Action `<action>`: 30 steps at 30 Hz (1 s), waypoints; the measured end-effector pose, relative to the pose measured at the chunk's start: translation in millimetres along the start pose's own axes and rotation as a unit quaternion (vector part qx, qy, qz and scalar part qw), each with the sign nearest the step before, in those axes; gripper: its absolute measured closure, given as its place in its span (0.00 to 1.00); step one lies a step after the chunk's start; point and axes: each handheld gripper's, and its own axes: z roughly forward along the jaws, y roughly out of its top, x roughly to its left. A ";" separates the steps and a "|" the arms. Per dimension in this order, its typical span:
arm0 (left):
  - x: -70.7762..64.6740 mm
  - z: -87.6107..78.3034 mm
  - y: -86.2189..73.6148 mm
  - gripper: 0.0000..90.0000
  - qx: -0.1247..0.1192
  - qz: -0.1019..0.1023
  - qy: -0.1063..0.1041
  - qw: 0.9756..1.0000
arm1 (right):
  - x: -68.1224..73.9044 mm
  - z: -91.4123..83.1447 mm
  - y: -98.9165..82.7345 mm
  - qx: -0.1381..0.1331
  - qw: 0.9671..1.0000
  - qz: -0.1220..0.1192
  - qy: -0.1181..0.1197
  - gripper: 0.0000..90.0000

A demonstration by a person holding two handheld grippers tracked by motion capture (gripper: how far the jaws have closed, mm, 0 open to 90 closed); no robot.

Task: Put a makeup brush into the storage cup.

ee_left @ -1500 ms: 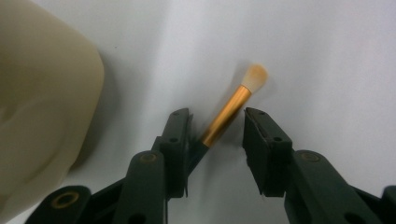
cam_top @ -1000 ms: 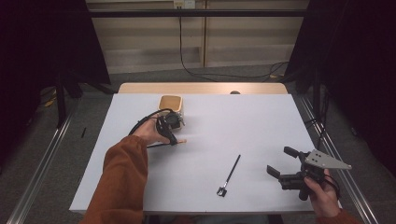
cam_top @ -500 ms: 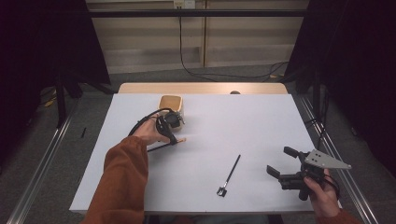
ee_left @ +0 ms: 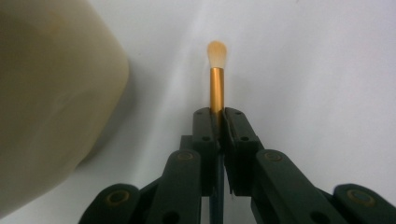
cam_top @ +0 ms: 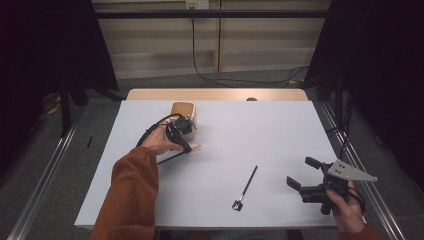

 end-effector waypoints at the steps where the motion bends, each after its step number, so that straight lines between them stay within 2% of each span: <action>1: -0.1 -0.7 0.0 0.94 -0.004 -0.004 -0.002 1.000 | 0.0 -0.1 0.0 -0.001 1.000 0.000 0.000 0.00; 4: -0.6 -5.4 0.8 0.94 -0.023 -0.008 -0.003 1.000 | 0.0 -0.1 0.0 0.000 1.000 0.000 0.001 0.00; 6: -2.6 -8.5 0.9 0.94 -0.037 -0.021 -0.007 0.999 | -0.1 -0.2 0.0 0.000 1.000 0.000 0.001 0.00; 8: -2.9 -13.9 0.9 0.94 -0.047 -0.014 -0.009 0.999 | -0.3 -0.1 -0.2 0.000 1.000 0.001 0.001 0.00; 9: -5.3 -15.2 0.9 0.94 -0.057 -0.018 -0.007 0.998 | -0.3 -0.2 -0.2 0.000 1.000 0.001 0.000 0.00; 10: -6.2 -17.4 1.5 0.94 -0.058 -0.007 -0.007 0.998 | -0.3 -0.3 -0.2 0.000 1.000 0.001 0.000 0.00; 11: -8.4 -18.1 1.8 0.94 -0.064 -0.012 -0.009 0.998 | -0.2 -0.3 -0.2 0.000 1.000 0.001 0.001 0.00; 13: -13.2 -20.5 3.4 0.94 -0.069 -0.007 -0.005 0.998 | -0.2 0.0 -0.4 0.002 1.000 0.001 0.000 0.00; 16: -15.0 -24.0 3.9 0.94 -0.083 -0.011 -0.005 0.997 | 0.0 0.5 -0.3 0.003 1.000 0.002 -0.001 0.00; 17: -14.0 -25.9 3.8 0.94 -0.082 -0.007 -0.008 0.997 | 0.4 0.5 -0.2 0.003 1.000 0.002 -0.001 0.00; 19: -14.2 -28.2 2.9 0.94 -0.098 -0.013 -0.007 0.995 | 0.6 0.5 -0.2 0.002 1.000 0.001 0.000 0.00; 20: -15.9 -28.0 2.2 0.94 -0.119 -0.029 -0.008 0.992 | 0.5 0.5 -0.3 0.002 1.000 0.001 -0.001 0.00; 21: -14.4 -30.2 1.4 0.94 -0.118 -0.019 -0.006 0.993 | 0.2 0.3 -0.3 0.003 1.000 0.002 -0.001 0.00; 23: -15.1 -31.2 -0.7 0.94 -0.140 -0.033 -0.007 0.990 | -0.3 0.2 -0.5 0.002 1.000 0.001 -0.001 0.00; 26: -15.8 -34.2 -4.0 0.94 -0.159 -0.034 -0.015 0.987 | 0.2 -0.3 -0.4 0.002 1.000 0.001 -0.001 0.00; 28: -17.9 -38.6 -4.6 0.94 -0.167 -0.026 -0.015 0.986 | 0.3 -0.1 -0.4 0.002 1.000 0.000 0.000 0.00; 30: -20.1 -42.7 -5.1 0.94 -0.185 -0.031 -0.013 0.982 | 0.3 0.1 -0.3 0.003 1.000 0.001 -0.001 0.00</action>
